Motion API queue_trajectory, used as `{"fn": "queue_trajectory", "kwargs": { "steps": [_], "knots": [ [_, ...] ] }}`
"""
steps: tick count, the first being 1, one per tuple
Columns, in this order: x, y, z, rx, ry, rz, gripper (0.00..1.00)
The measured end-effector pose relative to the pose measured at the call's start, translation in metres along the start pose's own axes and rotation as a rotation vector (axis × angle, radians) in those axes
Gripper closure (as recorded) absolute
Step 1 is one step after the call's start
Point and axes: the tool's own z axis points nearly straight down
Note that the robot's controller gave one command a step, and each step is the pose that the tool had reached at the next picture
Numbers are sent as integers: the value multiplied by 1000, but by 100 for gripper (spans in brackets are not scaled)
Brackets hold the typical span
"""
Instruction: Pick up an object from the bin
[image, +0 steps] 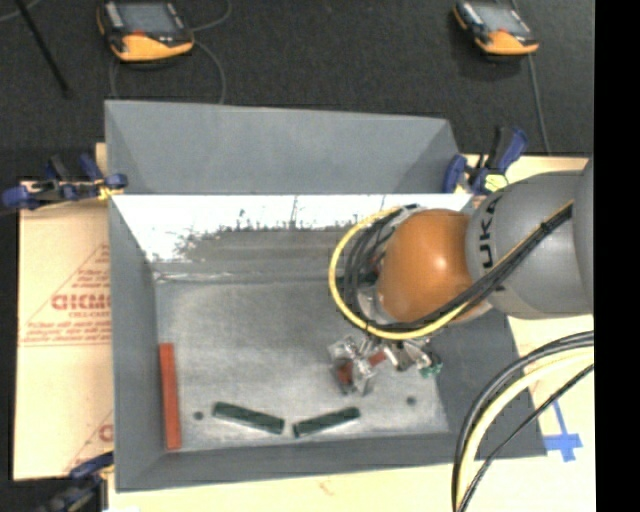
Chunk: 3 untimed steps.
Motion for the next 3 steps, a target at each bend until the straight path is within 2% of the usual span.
{"fn": "queue_trajectory", "kwargs": {
  "steps": [1, 2, 3],
  "knots": [
    [47, -69, 1, 0, 3, -309, 100],
    [42, -83, -120, 1, 1, -751, 100],
    [16, -28, -104, -6, 1, -830, 100]
  ]
}}
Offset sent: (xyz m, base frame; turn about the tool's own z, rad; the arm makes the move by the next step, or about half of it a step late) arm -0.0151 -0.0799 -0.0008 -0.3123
